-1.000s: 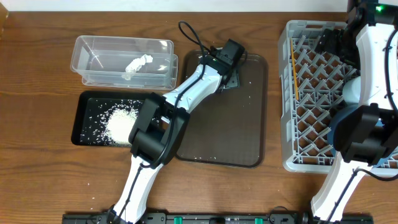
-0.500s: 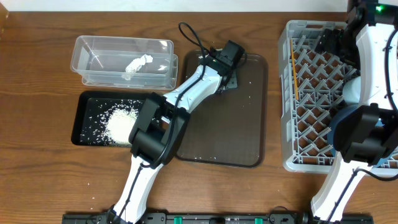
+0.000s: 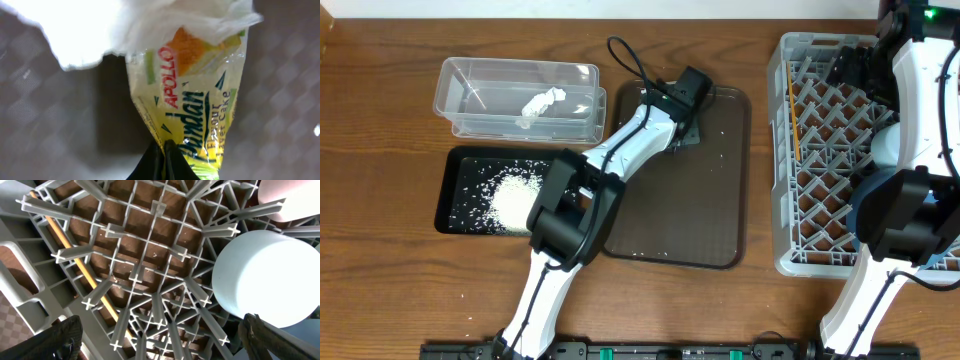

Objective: Sort waste into correct bins and load items into the dishwasher rack
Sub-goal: 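Grasp the yellow Apollo Pandan packet on the dark tray with the left gripper, then carry the yellow packet with the left gripper into the clear bin and release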

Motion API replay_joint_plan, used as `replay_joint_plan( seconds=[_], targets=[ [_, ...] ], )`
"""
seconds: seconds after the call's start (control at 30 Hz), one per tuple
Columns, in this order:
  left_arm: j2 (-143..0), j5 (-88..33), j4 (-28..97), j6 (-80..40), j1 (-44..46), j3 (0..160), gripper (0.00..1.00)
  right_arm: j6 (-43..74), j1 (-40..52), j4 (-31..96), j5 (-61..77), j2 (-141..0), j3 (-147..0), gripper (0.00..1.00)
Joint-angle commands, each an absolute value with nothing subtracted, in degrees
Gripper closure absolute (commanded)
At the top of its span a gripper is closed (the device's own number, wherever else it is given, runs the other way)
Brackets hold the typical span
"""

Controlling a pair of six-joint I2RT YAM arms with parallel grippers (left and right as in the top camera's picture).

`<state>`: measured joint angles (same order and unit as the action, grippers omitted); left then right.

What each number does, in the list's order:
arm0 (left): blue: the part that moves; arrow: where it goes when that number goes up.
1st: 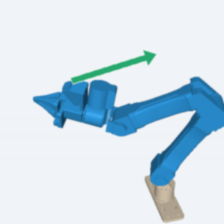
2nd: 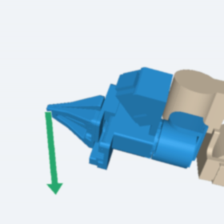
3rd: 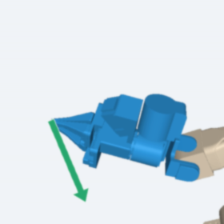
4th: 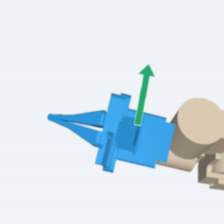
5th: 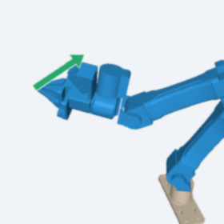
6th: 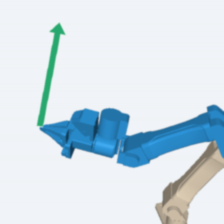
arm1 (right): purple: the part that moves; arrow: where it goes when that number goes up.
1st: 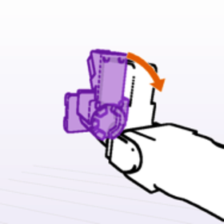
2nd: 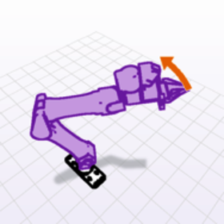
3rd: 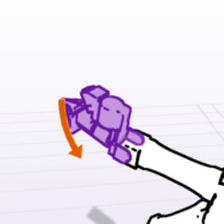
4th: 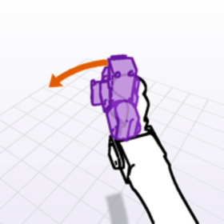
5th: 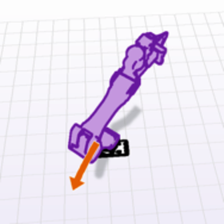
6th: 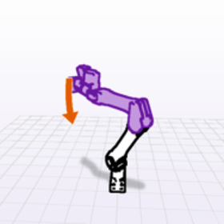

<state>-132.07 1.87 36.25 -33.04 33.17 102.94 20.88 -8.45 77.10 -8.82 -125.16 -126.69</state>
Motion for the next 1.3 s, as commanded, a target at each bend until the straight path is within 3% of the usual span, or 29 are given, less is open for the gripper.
replay_joint_plan(
  seconds=[0.0,0.5,0.93,1.27],
  targets=[
    [-125.4,2.13,39.35,-33.1,33.36,102.35,0.94,21.85,-8.64,77.19,-9.19,-123.0,-127.61,0.01],
    [-113.67,-8.1,54.54,-33.3,33.41,102.35,0.94,21.85,-8.64,77.19,-9.19,-123.0,-127.61,0.01],
    [-113.06,13.34,37.67,-33.43,24.95,102.35,0.94,21.82,-8.64,77.19,-9.19,-123.0,-127.61,0.01],
    [-113.27,16.05,39.0,-58.74,9.54,102.32,0.94,21.85,-8.64,77.19,-9.19,-123.0,-127.61,0.01]
  ],
)
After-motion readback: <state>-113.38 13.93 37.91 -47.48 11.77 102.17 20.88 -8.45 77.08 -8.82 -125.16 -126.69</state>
